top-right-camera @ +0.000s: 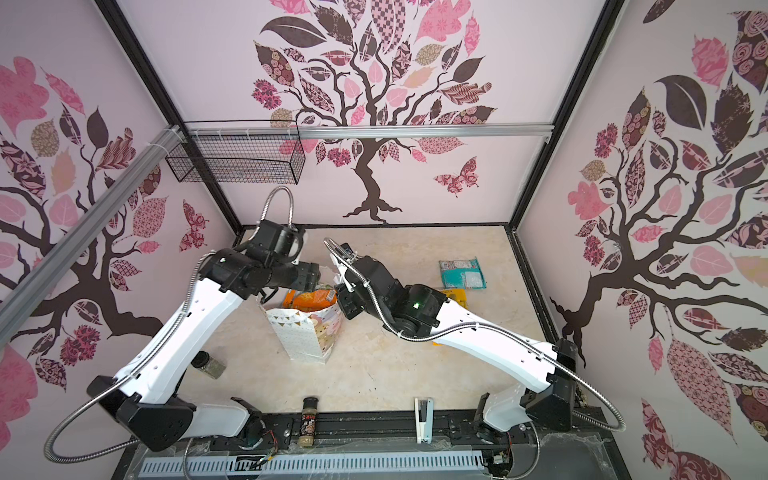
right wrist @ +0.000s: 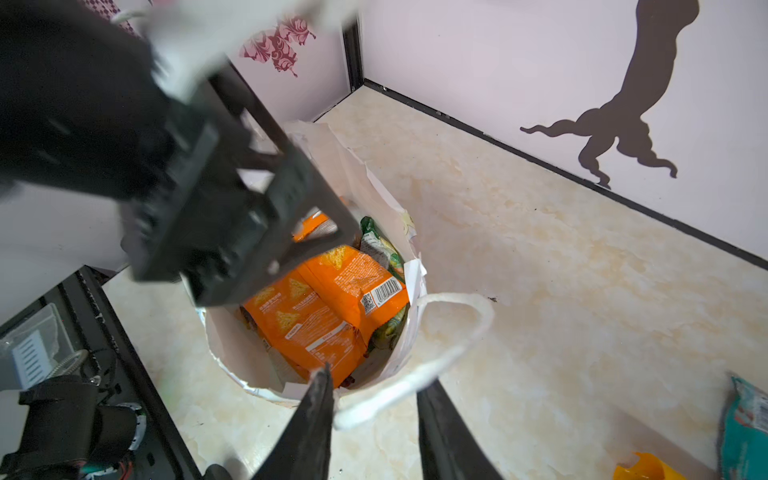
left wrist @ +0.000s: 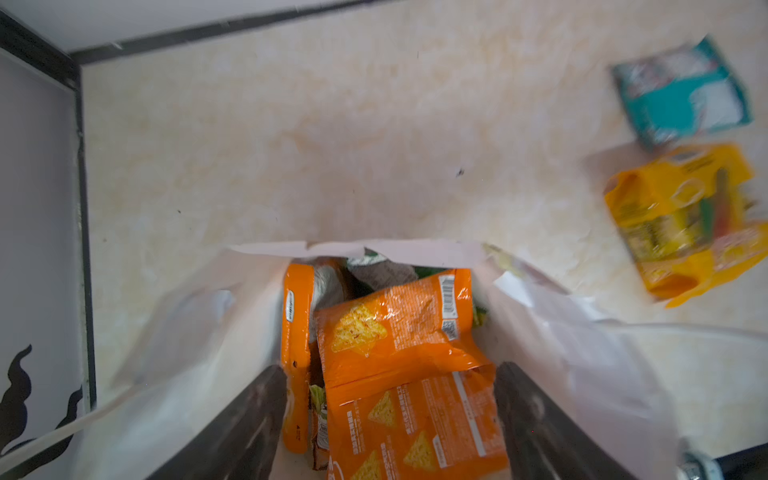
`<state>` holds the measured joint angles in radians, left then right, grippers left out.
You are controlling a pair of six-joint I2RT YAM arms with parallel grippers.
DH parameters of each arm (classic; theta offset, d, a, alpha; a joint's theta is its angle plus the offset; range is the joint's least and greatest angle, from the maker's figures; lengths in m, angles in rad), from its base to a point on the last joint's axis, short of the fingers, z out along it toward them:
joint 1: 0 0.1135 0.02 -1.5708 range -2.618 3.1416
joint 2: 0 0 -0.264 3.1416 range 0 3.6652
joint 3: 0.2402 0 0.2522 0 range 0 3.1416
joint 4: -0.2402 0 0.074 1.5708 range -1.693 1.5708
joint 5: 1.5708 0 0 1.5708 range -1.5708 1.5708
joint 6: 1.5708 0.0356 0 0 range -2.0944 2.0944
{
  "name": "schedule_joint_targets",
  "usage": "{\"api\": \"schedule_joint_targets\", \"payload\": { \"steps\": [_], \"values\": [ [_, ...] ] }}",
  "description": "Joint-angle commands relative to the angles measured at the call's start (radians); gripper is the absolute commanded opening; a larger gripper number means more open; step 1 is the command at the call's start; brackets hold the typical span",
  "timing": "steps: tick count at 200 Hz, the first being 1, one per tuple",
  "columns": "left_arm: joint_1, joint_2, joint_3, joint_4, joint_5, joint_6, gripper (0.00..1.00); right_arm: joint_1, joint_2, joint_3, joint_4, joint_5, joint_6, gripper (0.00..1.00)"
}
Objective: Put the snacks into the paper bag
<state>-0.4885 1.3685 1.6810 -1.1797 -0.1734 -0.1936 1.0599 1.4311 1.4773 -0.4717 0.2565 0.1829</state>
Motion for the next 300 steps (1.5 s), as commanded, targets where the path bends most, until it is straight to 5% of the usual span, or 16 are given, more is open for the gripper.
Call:
{"api": "schedule_joint_targets", "payload": {
  "steps": [1,29,62,91,126,166,185,249,300],
  "values": [
    [0.018,-0.036,0.186,-0.14,-0.081,-0.023,0.86,0.0,-0.036,0.075,-0.043,0.016,0.011,0.38],
    [0.106,-0.19,0.085,-0.048,-0.073,-0.052,0.89,0.001,-0.098,0.07,-0.119,0.079,0.027,0.49],
    [0.183,-0.426,-0.108,0.016,-0.199,-0.033,0.98,-0.021,-0.217,-0.036,-0.128,0.205,0.039,0.59],
    [0.215,-0.523,-0.215,0.156,-0.033,-0.006,0.98,-0.151,-0.277,-0.122,-0.119,0.1,0.107,0.71],
    [0.234,-0.456,-0.281,0.182,-0.004,0.001,0.98,-0.172,-0.325,-0.239,-0.141,0.205,0.127,0.79],
    [0.544,-0.433,-0.422,0.304,0.329,-0.026,0.98,-0.21,-0.275,-0.361,-0.217,0.406,0.127,0.82],
    [0.622,-0.432,-0.486,0.372,0.43,-0.026,0.98,-0.312,-0.244,-0.428,-0.173,0.281,0.13,0.84],
    [0.624,-0.46,-0.568,0.526,0.569,-0.044,0.88,-0.748,-0.105,-0.512,0.118,-0.117,0.142,0.85],
    [0.623,-0.453,-0.571,0.537,0.619,-0.035,0.7,-0.935,0.114,-0.352,0.195,-0.097,0.139,0.86]
  ]
}}
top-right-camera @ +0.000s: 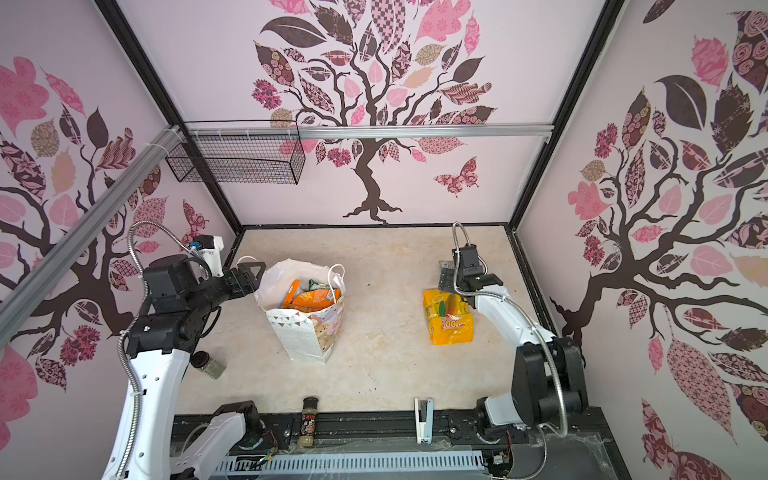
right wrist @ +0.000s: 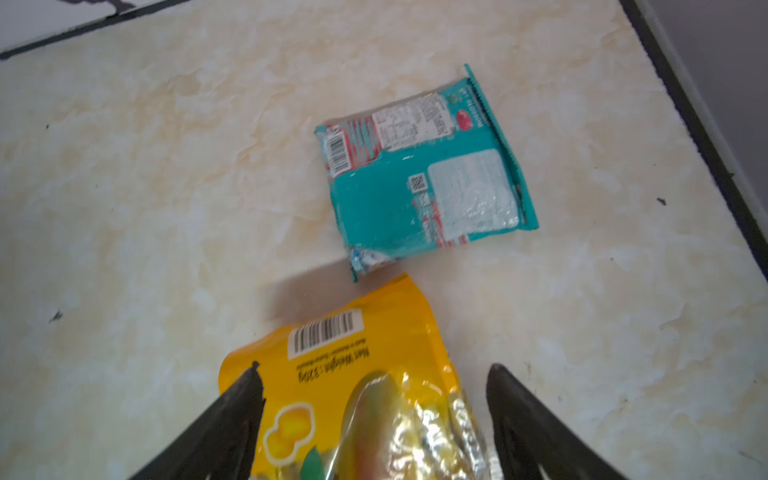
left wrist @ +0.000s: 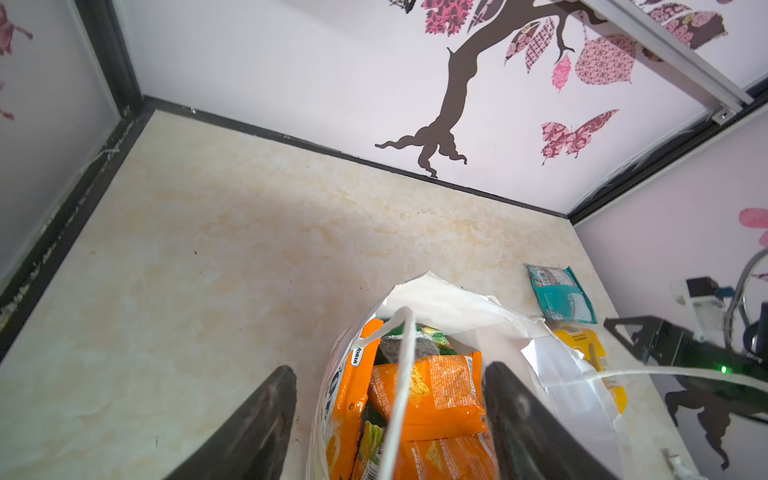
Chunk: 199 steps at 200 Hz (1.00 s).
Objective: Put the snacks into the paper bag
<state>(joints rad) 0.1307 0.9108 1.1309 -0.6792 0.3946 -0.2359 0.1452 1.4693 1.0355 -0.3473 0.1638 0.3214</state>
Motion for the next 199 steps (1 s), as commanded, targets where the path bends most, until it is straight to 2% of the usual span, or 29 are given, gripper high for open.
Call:
{"api": "schedule_joint_targets", "payload": {
  "steps": [1,15,24,84,126,141,199],
  "values": [
    [0.005,0.004,-0.021,0.036,0.051,0.008,0.7,-0.02,0.078,0.09,0.072,0.001,-0.001,0.87],
    [0.006,0.001,-0.022,0.028,0.053,0.012,0.67,-0.032,0.123,0.108,0.107,0.053,-0.008,0.87],
    [0.005,-0.002,-0.023,0.028,0.053,0.012,0.66,-0.054,0.161,0.131,0.108,0.046,-0.006,0.87],
    [0.005,0.013,-0.022,0.028,0.076,0.015,0.64,-0.197,0.354,0.213,0.162,-0.124,0.072,0.88],
    [0.004,0.007,-0.021,0.025,0.083,0.017,0.63,-0.205,0.502,0.304,0.128,-0.164,0.084,0.88],
    [0.005,0.004,-0.022,0.023,0.082,0.018,0.58,-0.205,0.523,0.316,0.135,-0.172,0.082,0.88],
    [0.004,0.016,-0.021,0.025,0.09,0.014,0.57,-0.206,0.579,0.372,0.11,-0.19,0.064,0.88]
  ]
}}
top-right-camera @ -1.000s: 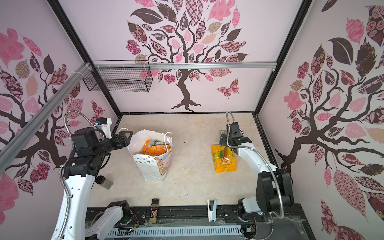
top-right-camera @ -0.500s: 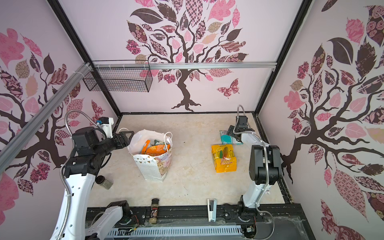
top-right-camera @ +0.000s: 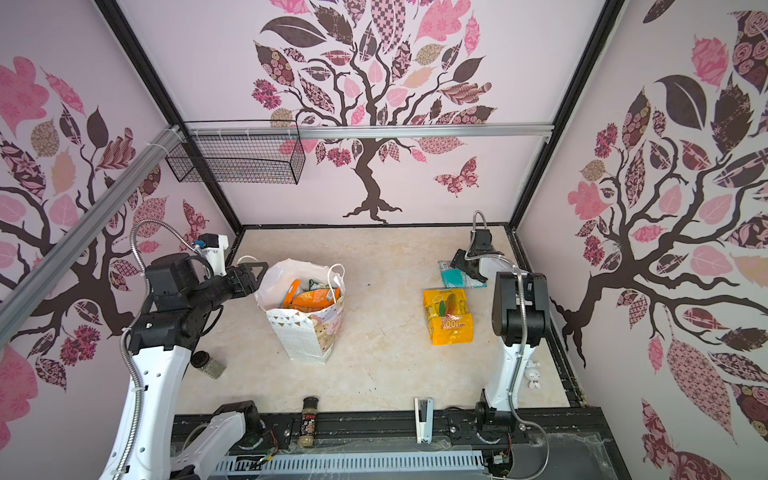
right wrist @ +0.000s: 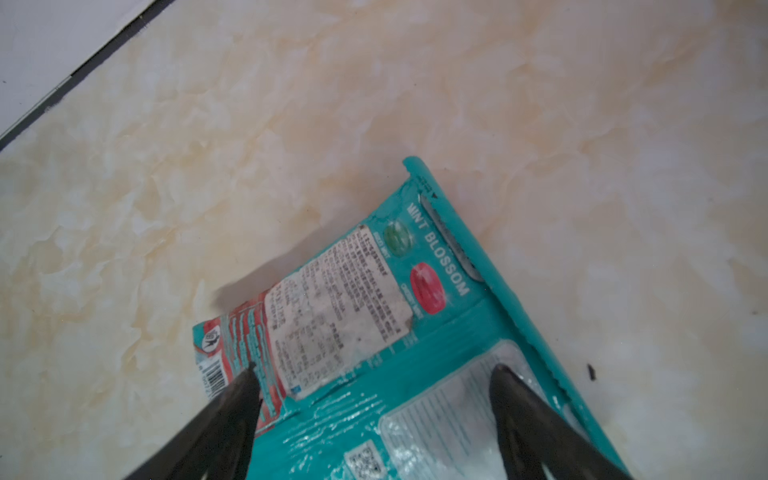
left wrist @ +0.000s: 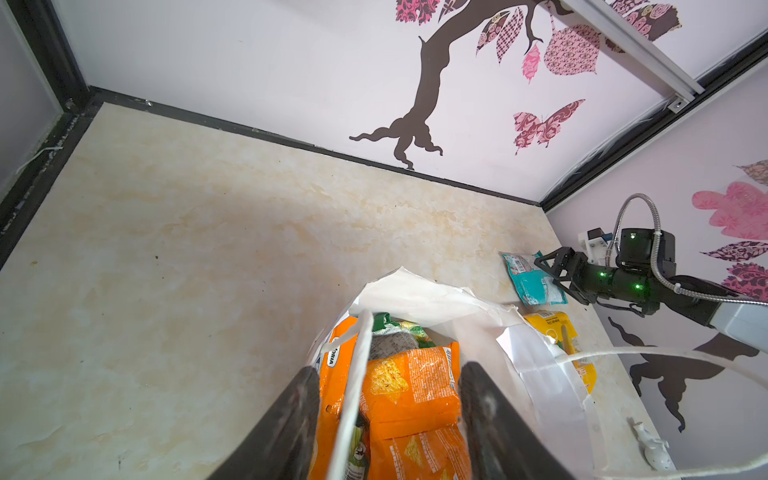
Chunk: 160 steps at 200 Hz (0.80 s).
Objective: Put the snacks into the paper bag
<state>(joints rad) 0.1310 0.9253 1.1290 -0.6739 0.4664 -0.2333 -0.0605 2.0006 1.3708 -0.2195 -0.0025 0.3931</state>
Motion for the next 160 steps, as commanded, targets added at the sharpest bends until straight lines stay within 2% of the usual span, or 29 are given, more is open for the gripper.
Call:
{"api": "schedule_joint_targets", "payload": {
  "steps": [1,46,97,121,160],
  "values": [
    [0.003,0.001,-0.019,0.02,0.018,0.011,0.57,0.0,0.049,0.037,-0.017,-0.025,-0.007,0.88],
    [0.004,0.005,-0.017,0.019,0.018,0.011,0.57,0.027,0.109,0.081,-0.047,-0.131,0.012,0.86],
    [0.005,0.004,-0.018,0.018,0.017,0.012,0.56,0.146,0.164,0.145,-0.04,-0.171,0.034,0.85],
    [0.005,-0.002,-0.02,0.024,0.017,0.009,0.56,0.201,0.209,0.181,-0.029,-0.236,0.056,0.83],
    [0.005,-0.009,-0.029,0.033,0.017,0.003,0.57,0.294,0.243,0.228,-0.039,-0.279,0.051,0.82]
  ]
}}
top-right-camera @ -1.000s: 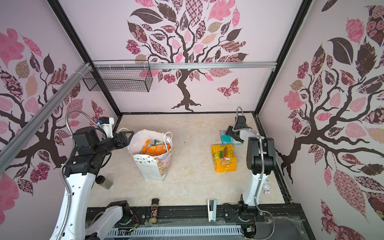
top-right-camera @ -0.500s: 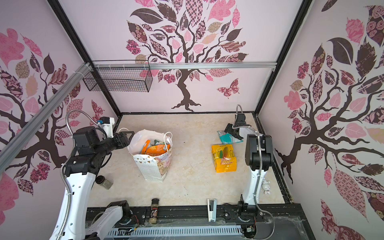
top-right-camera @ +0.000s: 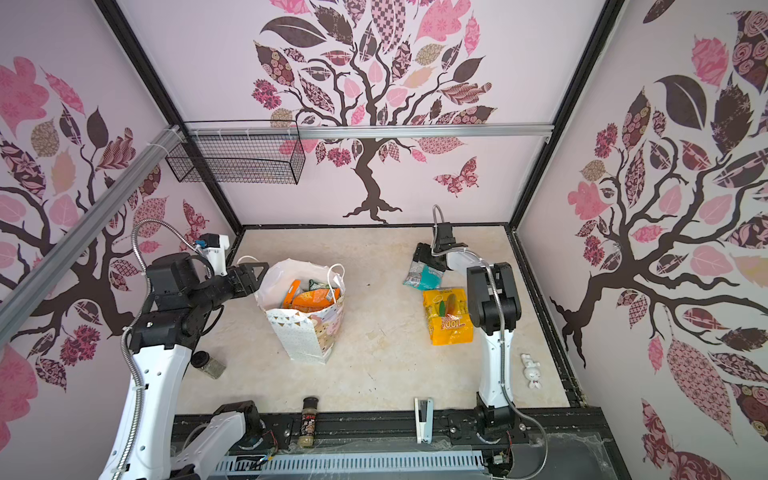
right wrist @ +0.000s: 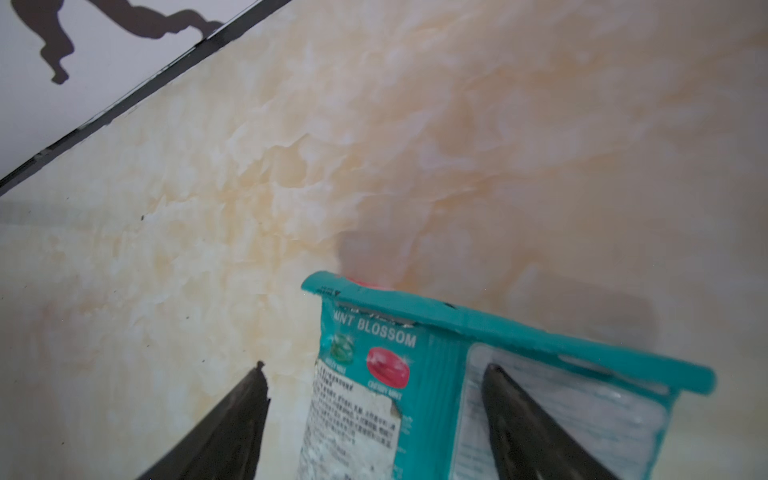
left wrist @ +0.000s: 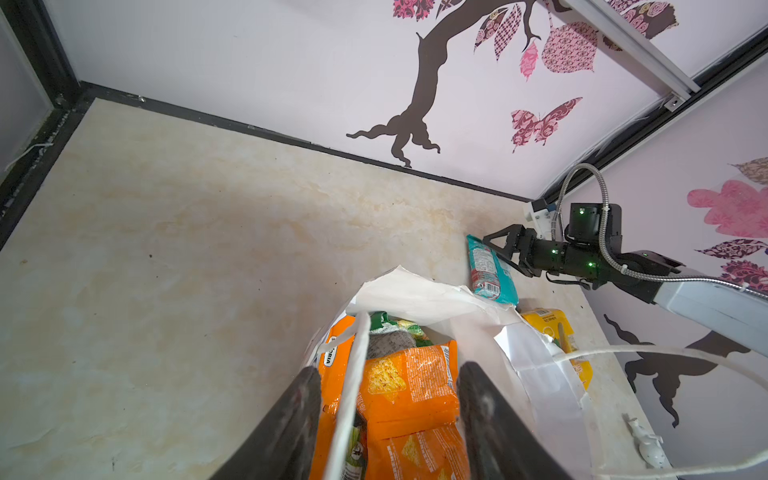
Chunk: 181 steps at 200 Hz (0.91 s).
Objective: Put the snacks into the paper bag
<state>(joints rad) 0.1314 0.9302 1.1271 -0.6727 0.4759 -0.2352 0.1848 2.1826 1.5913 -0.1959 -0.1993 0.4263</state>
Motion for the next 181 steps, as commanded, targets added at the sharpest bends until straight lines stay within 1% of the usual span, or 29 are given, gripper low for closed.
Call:
{"api": "schedule_joint_targets", "payload": {
  "steps": [1,46,62,74,90,115,125,150,181],
  "values": [
    [0.005,-0.013,-0.026,0.032,0.007,0.005,0.57,0.05,0.06,0.007,-0.063,-0.084,0.018,0.82],
    [0.005,-0.025,-0.034,0.038,0.003,0.003,0.57,0.149,0.017,-0.023,-0.066,-0.13,0.012,0.8],
    [0.005,-0.028,-0.035,0.04,0.001,0.004,0.57,0.194,-0.008,-0.02,-0.085,-0.132,-0.01,0.79],
    [0.005,-0.031,-0.036,0.04,0.003,0.004,0.57,0.221,-0.039,-0.006,-0.108,-0.107,-0.031,0.79],
    [0.005,-0.035,-0.037,0.036,0.002,0.008,0.58,0.225,-0.097,0.006,-0.137,-0.059,-0.041,0.8],
    [0.005,-0.048,-0.041,0.038,-0.008,0.01,0.59,0.222,-0.193,-0.005,-0.191,0.157,-0.093,0.85],
    [0.004,-0.048,-0.042,0.04,-0.009,0.008,0.59,0.214,-0.22,-0.029,-0.188,0.21,-0.105,0.86],
    [0.005,-0.047,-0.043,0.042,0.001,0.008,0.59,0.191,-0.237,-0.081,-0.191,0.216,-0.106,0.86],
    [0.005,-0.052,-0.042,0.042,0.006,0.011,0.6,0.19,-0.213,-0.115,-0.187,0.199,-0.104,0.86]
  ]
}}
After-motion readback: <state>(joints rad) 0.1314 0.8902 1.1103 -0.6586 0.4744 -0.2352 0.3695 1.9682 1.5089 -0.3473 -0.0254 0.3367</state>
